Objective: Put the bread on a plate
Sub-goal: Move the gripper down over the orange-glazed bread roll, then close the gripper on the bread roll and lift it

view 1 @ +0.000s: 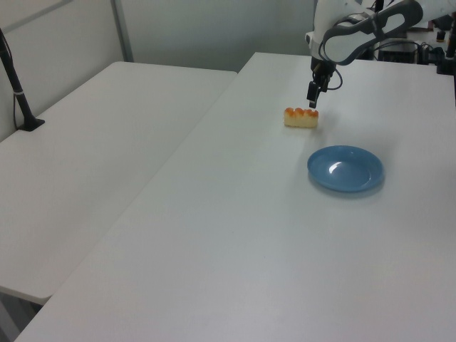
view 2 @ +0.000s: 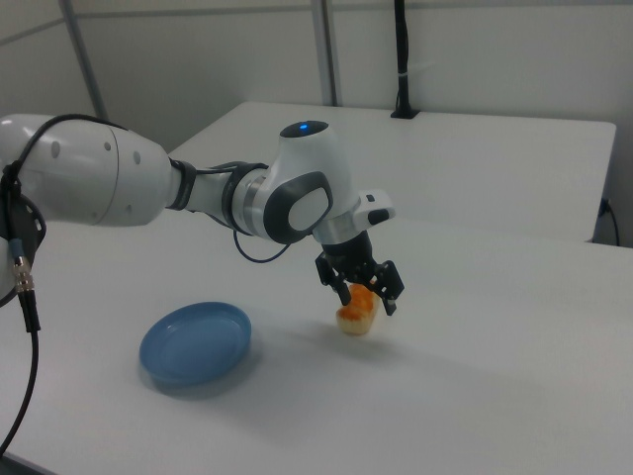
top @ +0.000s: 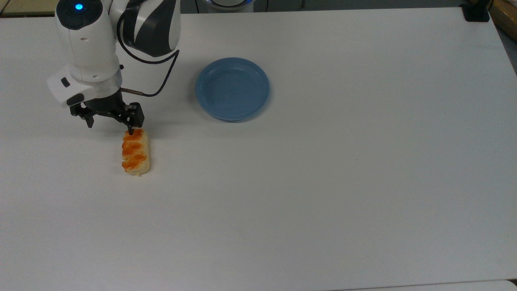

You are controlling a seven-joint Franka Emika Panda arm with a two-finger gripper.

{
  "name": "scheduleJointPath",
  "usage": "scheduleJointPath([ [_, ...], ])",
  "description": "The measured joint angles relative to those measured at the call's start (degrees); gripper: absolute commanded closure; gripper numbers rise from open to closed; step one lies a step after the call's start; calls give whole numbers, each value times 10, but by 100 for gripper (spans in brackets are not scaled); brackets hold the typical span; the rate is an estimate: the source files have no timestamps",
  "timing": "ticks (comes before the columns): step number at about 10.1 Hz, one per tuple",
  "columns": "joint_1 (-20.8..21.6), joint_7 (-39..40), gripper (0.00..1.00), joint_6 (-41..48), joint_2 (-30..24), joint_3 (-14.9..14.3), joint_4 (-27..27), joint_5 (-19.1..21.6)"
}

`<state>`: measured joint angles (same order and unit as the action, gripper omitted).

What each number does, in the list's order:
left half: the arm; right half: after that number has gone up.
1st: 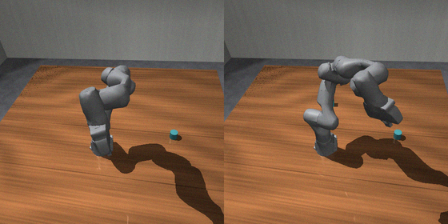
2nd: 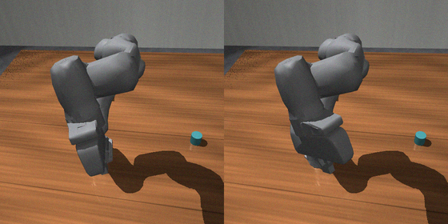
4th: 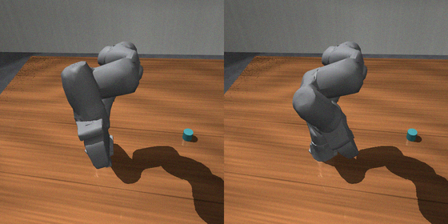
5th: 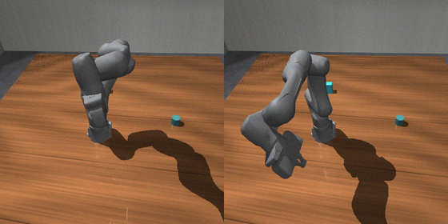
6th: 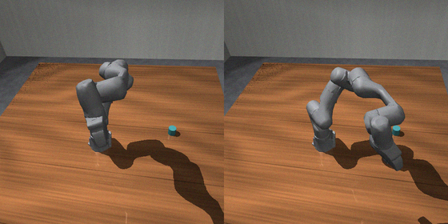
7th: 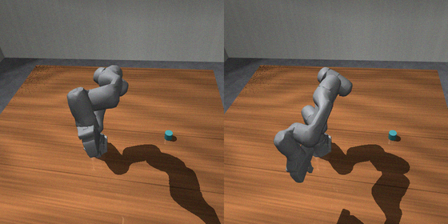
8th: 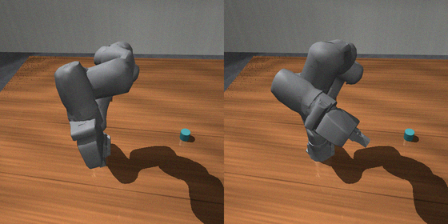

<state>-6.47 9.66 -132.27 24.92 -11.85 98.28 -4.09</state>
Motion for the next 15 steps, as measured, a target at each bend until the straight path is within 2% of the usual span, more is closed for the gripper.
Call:
scheduleJointPath([
  [4, 17, 0, 0, 0, 15, 7, 0, 3],
  [6, 19, 0, 0, -28, 29, 9, 0, 4],
  [7, 20, 0, 7, -52, 42, 9, 0, 4],
  [9, 24, -29, 29, -88, 62, 11, -1, 5],
  [11, 36, -49, 60, -92, 64, 11, -4, 5],
  [15, 39, -54, 59, -92, 55, 16, -13, 5],
])
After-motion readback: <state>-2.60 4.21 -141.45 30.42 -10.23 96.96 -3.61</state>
